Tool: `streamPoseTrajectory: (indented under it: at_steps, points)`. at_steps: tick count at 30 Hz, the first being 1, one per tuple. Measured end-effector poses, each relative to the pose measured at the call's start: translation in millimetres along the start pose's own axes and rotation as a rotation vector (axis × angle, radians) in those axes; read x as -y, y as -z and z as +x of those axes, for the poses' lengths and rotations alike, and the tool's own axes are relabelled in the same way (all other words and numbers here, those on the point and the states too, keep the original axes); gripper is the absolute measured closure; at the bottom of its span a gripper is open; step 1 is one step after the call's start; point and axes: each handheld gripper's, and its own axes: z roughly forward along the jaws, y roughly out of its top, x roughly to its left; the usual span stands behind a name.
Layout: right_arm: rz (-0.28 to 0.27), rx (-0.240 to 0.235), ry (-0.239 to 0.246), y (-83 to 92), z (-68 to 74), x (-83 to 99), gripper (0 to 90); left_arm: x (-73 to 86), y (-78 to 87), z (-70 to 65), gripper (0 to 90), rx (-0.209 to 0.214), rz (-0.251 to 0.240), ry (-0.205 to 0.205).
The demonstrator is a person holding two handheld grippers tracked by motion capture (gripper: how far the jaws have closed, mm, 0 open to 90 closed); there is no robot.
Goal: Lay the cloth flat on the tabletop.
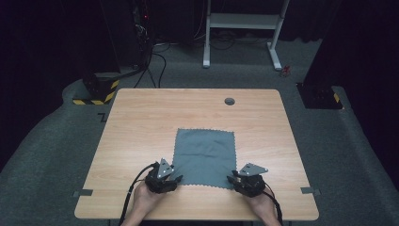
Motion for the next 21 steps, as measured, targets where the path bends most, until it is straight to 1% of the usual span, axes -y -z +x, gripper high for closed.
streamPoseTrajectory:
  at_steps: [2, 3, 4, 5, 10, 11, 14, 16, 17, 18, 21]
  points:
    - [0.011, 0.003, 0.021, 2.5, 1.3, 1.0, 63.3, 3.6, 2.0, -0.3, 44.9, 0.006, -0.010, 0.006]
    - [0.009, 0.000, 0.023, 4.4, -0.3, 3.1, 62.1, 7.4, 2.8, 1.3, 45.0, 0.032, -0.022, 0.036]
    - [0.009, 0.000, 0.023, 4.4, -0.3, 3.1, 62.1, 7.4, 2.8, 1.3, 45.0, 0.032, -0.022, 0.036]
    - [0.002, -0.002, 0.021, 4.8, -0.9, 4.4, 61.9, 9.6, 3.1, 2.3, 45.0, 0.053, -0.030, 0.064]
    - [-0.004, -0.001, 0.026, 7.4, -2.0, 7.5, 61.3, 11.7, 6.1, -1.2, 44.8, 0.039, -0.029, 0.062]
    - [-0.004, -0.005, 0.026, 7.6, -2.6, 7.8, 61.2, 11.9, 6.4, -2.9, 44.7, 0.040, -0.029, 0.076]
    - [-0.004, -0.009, 0.024, 7.6, -3.3, 7.8, 61.2, 12.1, 6.8, -5.0, 44.7, 0.026, -0.028, 0.086]
    - [-0.003, -0.007, 0.021, 7.7, -3.1, 7.9, 61.1, 12.0, 6.7, -5.3, 43.1, 0.017, -0.027, 0.091]
    - [-0.003, -0.006, 0.019, 7.7, -2.9, 7.9, 61.0, 12.0, 6.7, -5.3, 42.4, 0.017, -0.027, 0.091]
    - [-0.003, -0.006, 0.018, 7.7, -2.8, 7.9, 61.0, 12.0, 6.6, -5.4, 41.9, 0.016, -0.025, 0.101]
    - [-0.003, -0.006, 0.018, 7.7, -2.9, 7.8, 61.0, 11.9, 6.6, -5.8, 41.4, 0.012, -0.024, 0.103]
